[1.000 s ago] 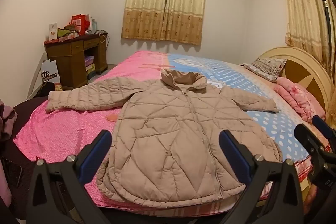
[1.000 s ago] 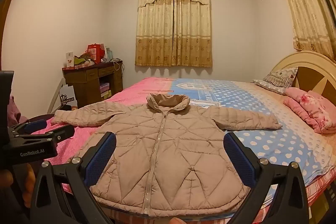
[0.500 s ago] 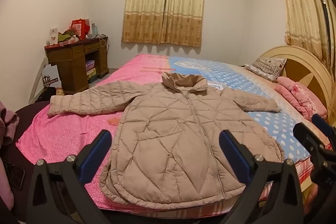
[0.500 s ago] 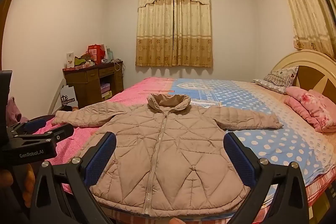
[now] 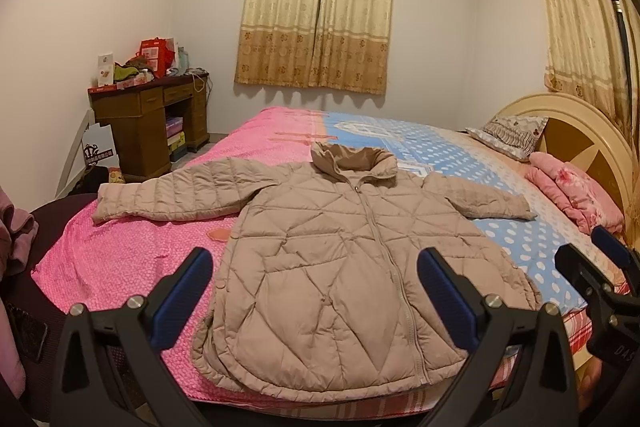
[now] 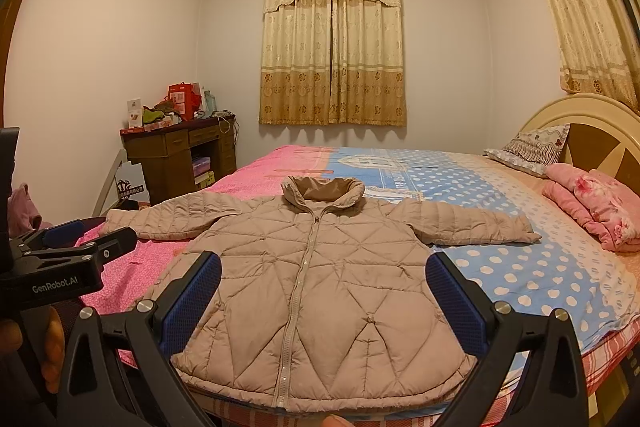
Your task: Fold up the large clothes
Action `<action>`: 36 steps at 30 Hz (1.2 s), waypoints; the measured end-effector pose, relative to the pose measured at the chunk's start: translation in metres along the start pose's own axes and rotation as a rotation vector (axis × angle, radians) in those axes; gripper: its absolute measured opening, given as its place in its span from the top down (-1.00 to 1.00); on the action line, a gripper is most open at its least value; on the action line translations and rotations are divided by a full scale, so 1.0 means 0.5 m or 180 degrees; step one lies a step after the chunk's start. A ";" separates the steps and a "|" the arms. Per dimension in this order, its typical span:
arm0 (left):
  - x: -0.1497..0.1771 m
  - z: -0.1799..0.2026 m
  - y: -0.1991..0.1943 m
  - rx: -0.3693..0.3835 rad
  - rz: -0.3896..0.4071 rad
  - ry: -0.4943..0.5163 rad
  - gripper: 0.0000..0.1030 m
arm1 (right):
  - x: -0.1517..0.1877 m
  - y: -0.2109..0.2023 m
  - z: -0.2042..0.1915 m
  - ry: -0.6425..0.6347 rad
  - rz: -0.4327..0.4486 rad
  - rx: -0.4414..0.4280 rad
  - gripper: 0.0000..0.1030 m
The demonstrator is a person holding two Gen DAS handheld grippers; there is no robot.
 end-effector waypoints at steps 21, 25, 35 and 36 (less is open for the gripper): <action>0.001 0.001 -0.002 0.0000 0.0029 0.0005 -1.00 | 0.003 0.007 -0.012 -0.0014 -0.0007 -0.0010 -0.98; -0.001 0.000 -0.004 -0.0004 0.0034 -0.0001 -1.00 | 0.005 0.008 -0.015 -0.0020 -0.0008 -0.0014 -0.98; 0.000 -0.001 -0.005 0.0000 0.0035 0.0001 -1.00 | 0.008 0.010 -0.021 -0.0018 -0.0008 -0.0023 -0.98; -0.002 -0.002 -0.005 -0.0001 0.0037 0.0000 -1.00 | 0.009 0.011 -0.025 -0.0022 -0.0005 -0.0025 -0.98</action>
Point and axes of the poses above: each gripper's, at about its wrist camera, not at the fingertips, and y roughly the way its jaws point, z to its right, x to its underside, the point moved 1 cm from there along y, roughly the way its jaws point, and after that the axes turned 8 degrees about -x, right-handed, at the moved point
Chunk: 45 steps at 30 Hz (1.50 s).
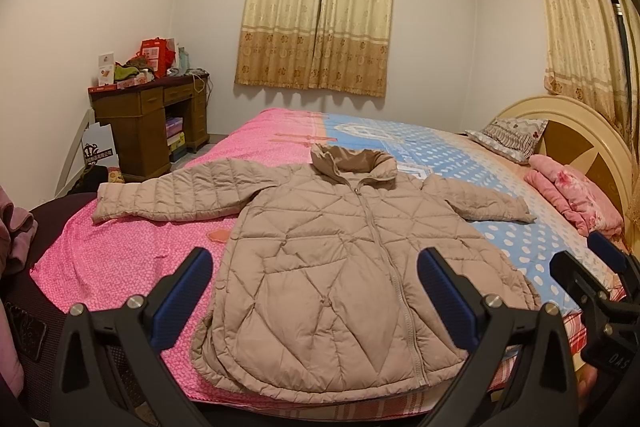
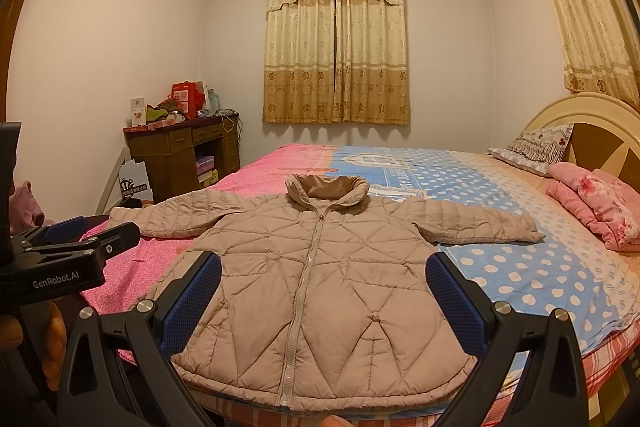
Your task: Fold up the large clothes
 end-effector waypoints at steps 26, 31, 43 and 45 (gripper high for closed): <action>0.004 -0.001 0.000 0.0002 -0.0001 -0.0004 -1.00 | 0.007 0.004 -0.005 0.0024 -0.0018 -0.0019 -0.98; 0.007 0.000 0.009 -0.0009 -0.0029 0.0033 -1.00 | 0.010 0.012 0.018 0.0097 -0.0007 -0.0055 -0.98; 0.011 0.052 0.166 0.0071 -0.0320 0.0417 -1.00 | 0.056 0.186 0.180 0.0620 -0.0510 -0.0150 -0.98; -0.001 0.058 0.196 0.0054 -0.0343 0.0469 -1.00 | 0.063 0.218 0.234 0.0833 -0.0585 -0.0097 -0.98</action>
Point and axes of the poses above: each gripper's, at about its wrist camera, not at the fingertips, and y roughly the way its jaws point, z to its right, x to its underside, the point moved 1 cm from there along y, roughly the way its jaws point, and after that the axes turned 8 degrees about -x, right-handed, at the moved point
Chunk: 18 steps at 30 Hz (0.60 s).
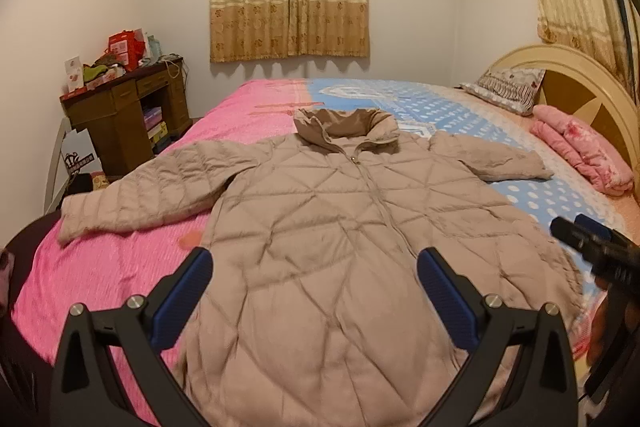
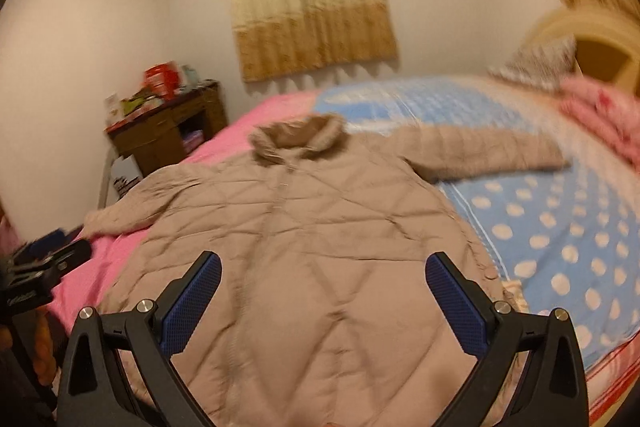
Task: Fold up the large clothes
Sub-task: 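Reach the right tool to the jacket sleeve cuff and grasp it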
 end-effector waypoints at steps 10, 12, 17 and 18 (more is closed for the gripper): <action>-0.037 0.003 0.127 -0.0090 -0.0227 0.0186 -1.00 | -0.072 0.092 0.226 0.0590 -0.0227 0.0432 -0.98; -0.039 -0.001 0.147 -0.0119 -0.0287 0.0213 -1.00 | -0.083 0.106 0.257 0.0590 -0.0267 0.0551 -0.98; -0.042 -0.012 0.202 -0.0234 -0.0429 0.0334 -1.00 | -0.107 0.155 0.382 0.0938 -0.0356 0.0617 -0.98; -0.044 -0.014 0.213 -0.0256 -0.0457 0.0332 -1.00 | -0.113 0.166 0.413 0.1014 -0.0366 0.0651 -0.98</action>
Point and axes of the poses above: each gripper's, at about its wrist camera, not at the fingertips, and y roughly the way its jaws point, z to its right, x to its underside, the point moved 1 cm from there along y, roughly the way its jaws point, and after that the axes turned 8 degrees about -x, right-handed, at the moved point
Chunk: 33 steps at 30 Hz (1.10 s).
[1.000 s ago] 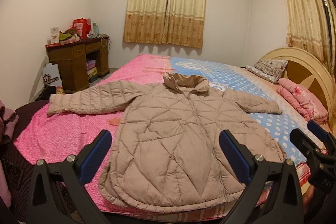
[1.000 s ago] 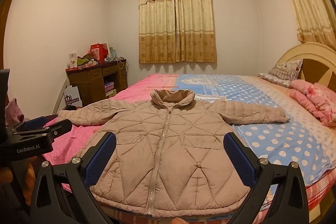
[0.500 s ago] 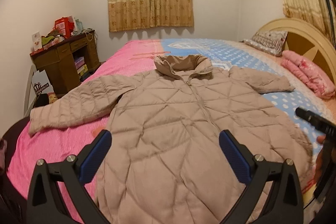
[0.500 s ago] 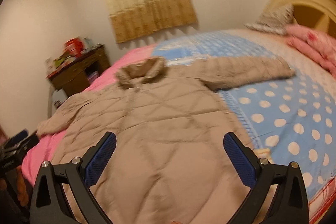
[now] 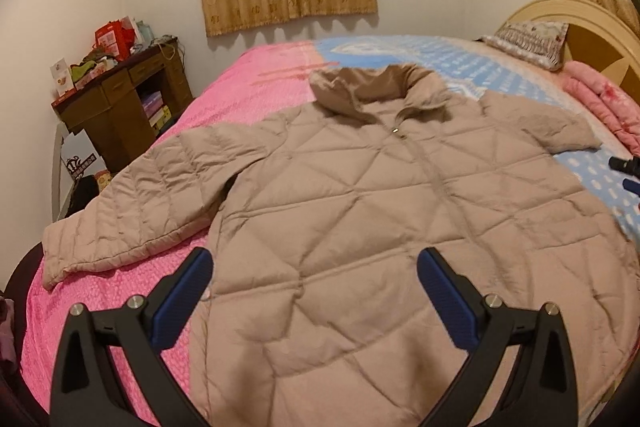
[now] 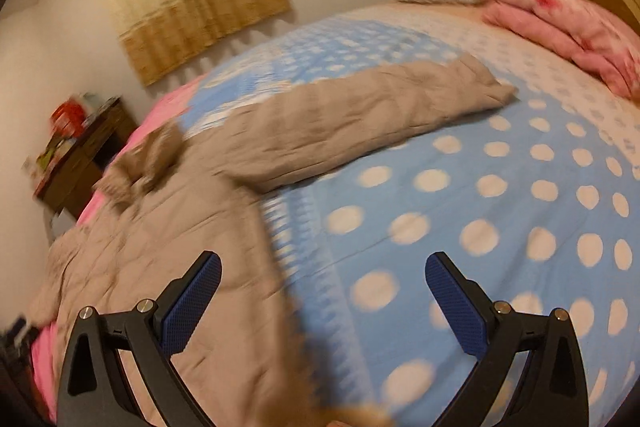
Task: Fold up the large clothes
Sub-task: 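Reach the right tool to the jacket sleeve cuff and grasp it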
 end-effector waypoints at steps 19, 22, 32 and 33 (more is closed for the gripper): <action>-0.035 0.040 0.092 0.0019 -0.0263 0.0008 -1.00 | -0.237 0.150 0.370 0.1603 0.0309 0.0281 -0.59; -0.043 0.040 0.104 -0.0038 -0.0290 0.0034 -1.00 | -0.255 0.176 0.395 0.1701 0.0347 0.0290 -0.57; -0.047 0.028 0.134 -0.0119 -0.0402 -0.0030 -1.00 | -0.300 0.207 0.414 0.1609 0.0495 0.0166 0.81; -0.047 0.027 0.134 -0.0113 -0.0403 -0.0031 -1.00 | -0.304 0.199 0.405 0.1558 0.0539 0.0155 0.81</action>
Point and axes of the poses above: each gripper's, at about its wrist camera, not at the fingertips, and y roughly the way its jaws point, z to its right, x to its underside, the point moved 1 cm from there along y, roughly the way its jaws point, and after that the axes turned 8 degrees about -x, right-handed, at the moved point
